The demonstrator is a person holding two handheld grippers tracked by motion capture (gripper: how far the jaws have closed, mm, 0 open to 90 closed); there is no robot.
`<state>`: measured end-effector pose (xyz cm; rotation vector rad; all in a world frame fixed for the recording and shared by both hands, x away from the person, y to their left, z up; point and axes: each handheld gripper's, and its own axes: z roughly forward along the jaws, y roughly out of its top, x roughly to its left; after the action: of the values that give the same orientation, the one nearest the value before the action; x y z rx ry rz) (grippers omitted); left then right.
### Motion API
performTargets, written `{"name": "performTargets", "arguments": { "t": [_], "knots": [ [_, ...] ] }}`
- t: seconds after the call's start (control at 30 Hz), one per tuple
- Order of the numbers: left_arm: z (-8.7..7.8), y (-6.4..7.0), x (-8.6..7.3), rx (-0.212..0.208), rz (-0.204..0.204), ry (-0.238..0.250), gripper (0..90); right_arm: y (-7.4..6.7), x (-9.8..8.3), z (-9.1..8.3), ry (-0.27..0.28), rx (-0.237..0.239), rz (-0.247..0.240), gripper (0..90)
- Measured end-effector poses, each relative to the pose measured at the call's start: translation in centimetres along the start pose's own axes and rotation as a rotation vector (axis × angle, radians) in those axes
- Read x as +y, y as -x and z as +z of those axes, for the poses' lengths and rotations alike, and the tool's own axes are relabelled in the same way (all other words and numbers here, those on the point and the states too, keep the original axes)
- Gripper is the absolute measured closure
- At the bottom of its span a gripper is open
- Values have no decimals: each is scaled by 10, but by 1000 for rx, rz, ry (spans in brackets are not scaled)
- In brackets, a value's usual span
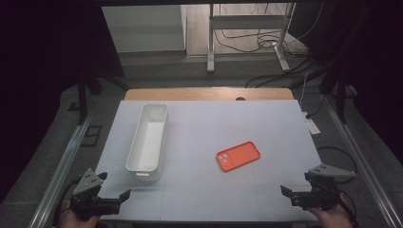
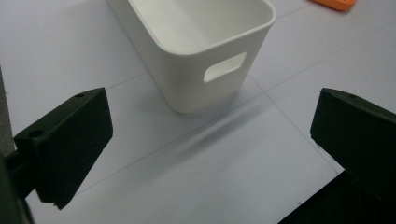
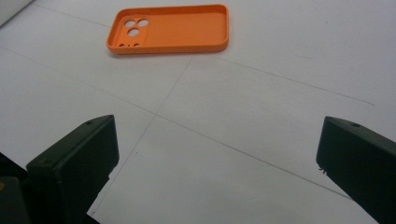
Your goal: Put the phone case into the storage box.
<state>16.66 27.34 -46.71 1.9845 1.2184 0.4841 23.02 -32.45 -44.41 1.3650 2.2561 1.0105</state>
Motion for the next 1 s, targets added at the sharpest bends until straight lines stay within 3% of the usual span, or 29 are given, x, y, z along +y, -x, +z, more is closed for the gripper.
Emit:
{"name": "performTargets", "arguments": {
  "t": [1.0],
  "knots": [
    [1,1,0,-3,4,-5,0,-4,5,11,-48,-5,-48,0]
  ]
}}
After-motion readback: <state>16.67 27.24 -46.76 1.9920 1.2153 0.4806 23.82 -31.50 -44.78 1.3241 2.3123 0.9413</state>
